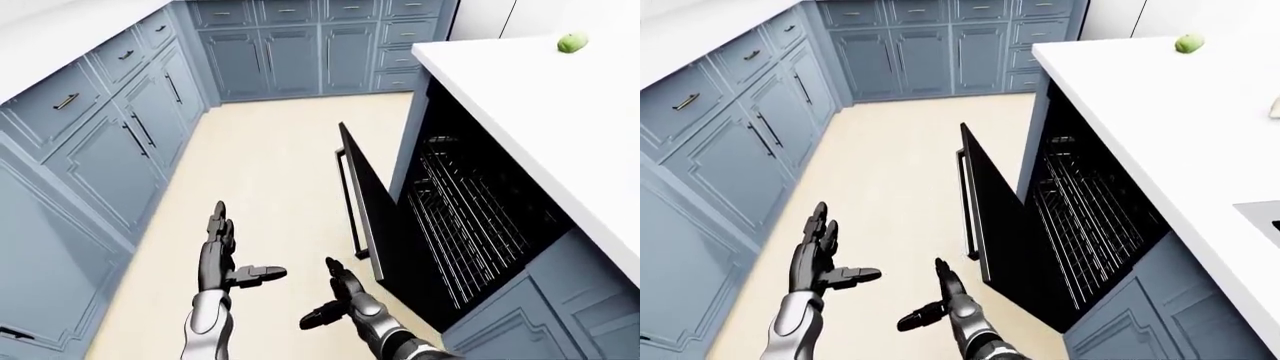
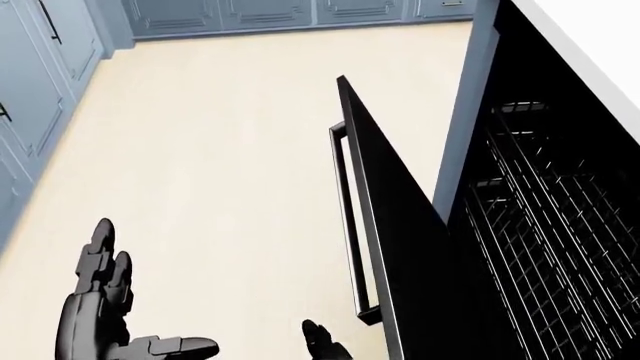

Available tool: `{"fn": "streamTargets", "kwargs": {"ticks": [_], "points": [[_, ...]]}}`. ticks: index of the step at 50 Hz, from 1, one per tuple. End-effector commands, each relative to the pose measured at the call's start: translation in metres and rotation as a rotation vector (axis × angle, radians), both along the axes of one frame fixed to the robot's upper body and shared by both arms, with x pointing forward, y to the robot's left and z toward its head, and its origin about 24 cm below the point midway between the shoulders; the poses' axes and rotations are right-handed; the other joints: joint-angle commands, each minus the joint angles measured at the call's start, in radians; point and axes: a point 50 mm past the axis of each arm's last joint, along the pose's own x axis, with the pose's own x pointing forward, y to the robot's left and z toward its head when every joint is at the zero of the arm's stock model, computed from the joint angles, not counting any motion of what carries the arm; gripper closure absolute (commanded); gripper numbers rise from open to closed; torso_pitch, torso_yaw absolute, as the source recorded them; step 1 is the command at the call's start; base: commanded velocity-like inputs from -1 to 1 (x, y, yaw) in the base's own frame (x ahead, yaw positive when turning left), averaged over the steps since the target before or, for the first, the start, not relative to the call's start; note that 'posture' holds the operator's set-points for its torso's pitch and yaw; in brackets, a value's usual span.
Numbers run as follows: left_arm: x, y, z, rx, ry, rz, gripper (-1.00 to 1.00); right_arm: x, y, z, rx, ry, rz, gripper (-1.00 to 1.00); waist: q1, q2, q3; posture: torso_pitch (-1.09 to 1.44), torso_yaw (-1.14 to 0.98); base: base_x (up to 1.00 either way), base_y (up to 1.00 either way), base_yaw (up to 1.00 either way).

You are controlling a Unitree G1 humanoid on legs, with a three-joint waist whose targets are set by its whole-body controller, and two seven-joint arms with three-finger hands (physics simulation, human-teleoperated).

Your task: Close the dishwasher door

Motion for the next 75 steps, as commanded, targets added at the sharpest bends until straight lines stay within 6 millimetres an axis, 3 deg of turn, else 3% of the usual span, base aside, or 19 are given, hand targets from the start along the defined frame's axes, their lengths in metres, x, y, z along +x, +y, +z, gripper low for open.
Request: {"fn": "streamTargets", "kwargs": {"ticks": [1, 10, 23, 42, 75], "points": [[0.006, 0.000, 0.017, 0.012, -0.086, -0.004, -1.00, 0.011, -0.008, 0.007, -0.028, -0.041, -0.037, -1.00, 0.000, 0.003, -0.020, 0.00, 0.00, 0.00, 0.00, 0.00], [0.005, 0.001, 0.019, 0.010, -0.089, -0.001, -1.00, 0.002, -0.040, -0.008, -0.123, 0.017, -0.174, -1.00, 0.002, -0.008, -0.022, 0.00, 0.00, 0.00, 0.00, 0.00], [0.003, 0.001, 0.023, 0.011, -0.096, -0.003, -1.00, 0.006, -0.071, -0.008, -0.197, -0.008, -0.300, -1.00, 0.007, -0.011, -0.024, 0.00, 0.00, 0.00, 0.00, 0.00], [0.002, 0.000, 0.022, 0.012, -0.094, -0.005, -1.00, 0.005, -0.097, -0.006, -0.246, -0.055, -0.574, -1.00, 0.022, -0.008, -0.022, 0.00, 0.00, 0.00, 0.00, 0.00], [0.001, -0.001, 0.025, 0.009, -0.097, -0.008, -1.00, 0.007, -0.120, 0.005, -0.320, -0.160, -0.804, -1.00, 0.035, -0.014, -0.014, 0.00, 0.00, 0.00, 0.00, 0.00]]}}
